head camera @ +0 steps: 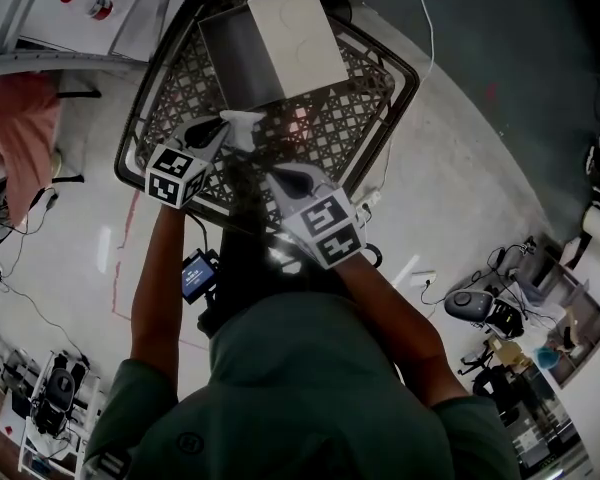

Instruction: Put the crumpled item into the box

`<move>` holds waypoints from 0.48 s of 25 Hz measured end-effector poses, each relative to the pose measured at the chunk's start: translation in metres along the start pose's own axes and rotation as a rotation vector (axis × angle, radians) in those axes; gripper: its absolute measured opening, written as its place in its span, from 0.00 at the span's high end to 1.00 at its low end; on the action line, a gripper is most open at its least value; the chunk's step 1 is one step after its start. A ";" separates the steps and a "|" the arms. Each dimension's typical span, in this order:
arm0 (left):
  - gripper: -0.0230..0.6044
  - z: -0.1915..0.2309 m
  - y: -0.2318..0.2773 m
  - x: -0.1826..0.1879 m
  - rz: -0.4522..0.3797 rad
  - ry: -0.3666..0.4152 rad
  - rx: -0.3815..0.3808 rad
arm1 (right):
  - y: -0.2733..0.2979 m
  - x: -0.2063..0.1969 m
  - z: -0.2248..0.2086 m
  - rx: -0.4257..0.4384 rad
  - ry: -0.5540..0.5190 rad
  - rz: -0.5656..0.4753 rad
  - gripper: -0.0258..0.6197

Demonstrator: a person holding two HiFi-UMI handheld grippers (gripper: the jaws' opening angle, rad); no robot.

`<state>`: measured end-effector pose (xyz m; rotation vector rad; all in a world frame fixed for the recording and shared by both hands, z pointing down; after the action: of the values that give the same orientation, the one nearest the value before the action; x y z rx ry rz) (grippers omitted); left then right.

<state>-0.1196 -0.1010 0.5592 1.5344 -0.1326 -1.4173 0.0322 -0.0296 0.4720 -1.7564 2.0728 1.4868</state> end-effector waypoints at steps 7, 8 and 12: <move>0.89 0.007 0.001 0.007 -0.009 0.001 0.019 | -0.001 -0.005 0.000 -0.001 0.008 0.003 0.95; 0.89 0.008 0.001 0.006 -0.009 0.000 0.022 | -0.001 -0.007 0.000 0.000 0.009 0.004 0.95; 0.89 0.013 0.001 0.003 -0.008 -0.006 0.035 | 0.001 -0.011 -0.001 0.007 0.021 0.008 0.95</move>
<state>-0.1281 -0.1113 0.5603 1.5608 -0.1558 -1.4322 0.0355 -0.0226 0.4796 -1.7707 2.0951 1.4684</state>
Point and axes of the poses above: the fingertips, and each gripper's own axes: y forward along the fingers, z to its left, x out of its top, the point moved 6 cm from there along -y, backward along the fingers, and after that the axes turned 10 degrees about x, right-handed, at the moved point
